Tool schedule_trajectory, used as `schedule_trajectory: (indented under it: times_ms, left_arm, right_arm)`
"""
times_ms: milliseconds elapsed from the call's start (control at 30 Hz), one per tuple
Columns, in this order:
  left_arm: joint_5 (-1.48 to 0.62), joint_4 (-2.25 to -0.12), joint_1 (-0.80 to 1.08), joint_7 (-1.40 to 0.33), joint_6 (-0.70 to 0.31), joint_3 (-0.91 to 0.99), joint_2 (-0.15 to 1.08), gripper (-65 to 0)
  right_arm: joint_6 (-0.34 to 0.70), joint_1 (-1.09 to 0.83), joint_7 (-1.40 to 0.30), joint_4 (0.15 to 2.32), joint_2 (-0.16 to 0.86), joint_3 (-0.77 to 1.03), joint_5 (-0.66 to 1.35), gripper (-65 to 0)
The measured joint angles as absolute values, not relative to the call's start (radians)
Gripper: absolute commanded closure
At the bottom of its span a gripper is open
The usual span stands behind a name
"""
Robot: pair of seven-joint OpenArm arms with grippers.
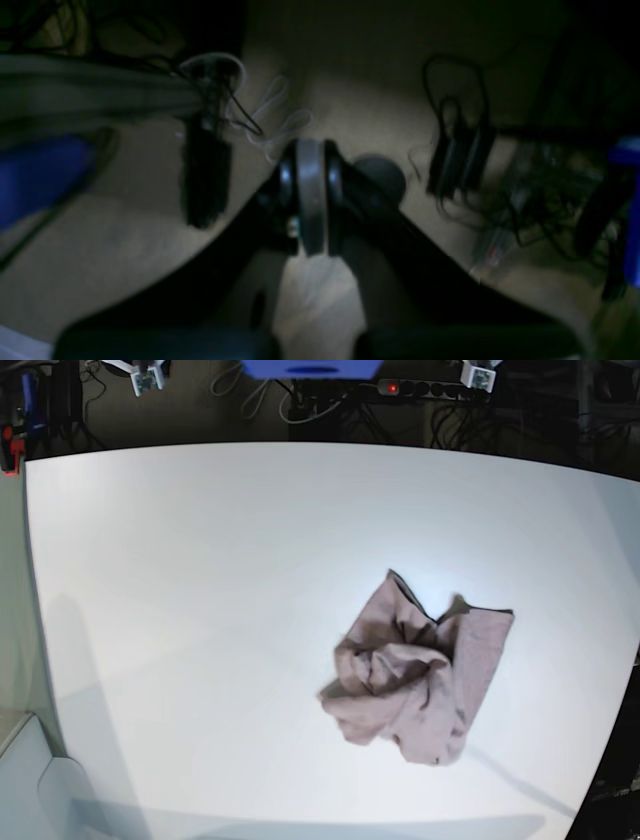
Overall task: Layout the t-shirt on the table in an organized manner, then fold the t-shirt properly
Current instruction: 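Reach the right gripper to the crumpled pink t-shirt and grasp it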
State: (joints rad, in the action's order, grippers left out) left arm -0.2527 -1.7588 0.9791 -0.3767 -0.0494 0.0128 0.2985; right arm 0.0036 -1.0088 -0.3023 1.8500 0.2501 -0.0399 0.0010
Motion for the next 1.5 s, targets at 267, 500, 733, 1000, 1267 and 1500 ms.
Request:
schedule_trajectory:
  times_ms: [267, 500, 733, 1000, 1267, 1500]
  left_arm:
    - [-0.262, -1.969, 1.022, -0.385, -0.053, 0.148, 0.263, -0.2]
    - [-0.263, -2.005, 0.958, -0.389, -0.056, 0.180, 0.261, -0.2]
    - [-0.265, -2.008, 0.894, -0.396, -0.055, 0.182, 0.255, -0.1]
    - [-0.459, -2.008, 0.812, -0.388, -0.053, 0.275, 0.227, -0.1]
    - [-0.484, -2.008, 0.802, -0.394, -0.057, 0.353, 0.219, -0.1]
    - [-0.483, -2.009, 0.809, -0.392, -0.056, 0.371, 0.218, -0.1]
  right_arm:
    - [0.004, -1.071, -0.291, 2.030, 0.274, -0.040, 0.025, 0.0]
    - [0.003, -0.858, -0.293, 2.030, 0.277, -0.041, 0.183, 0.0]
    - [0.004, -0.606, -0.315, 2.028, 0.268, -0.047, 0.401, 0.0]
    - [0.002, -0.276, -0.436, 2.024, 0.255, -0.209, 0.558, 0.0]
    - [0.003, -0.010, -0.624, 1.914, 0.139, -0.408, 0.558, -15.1]
    - [0.001, 0.234, -0.617, 1.567, 0.057, -0.527, 0.559, -26.9]
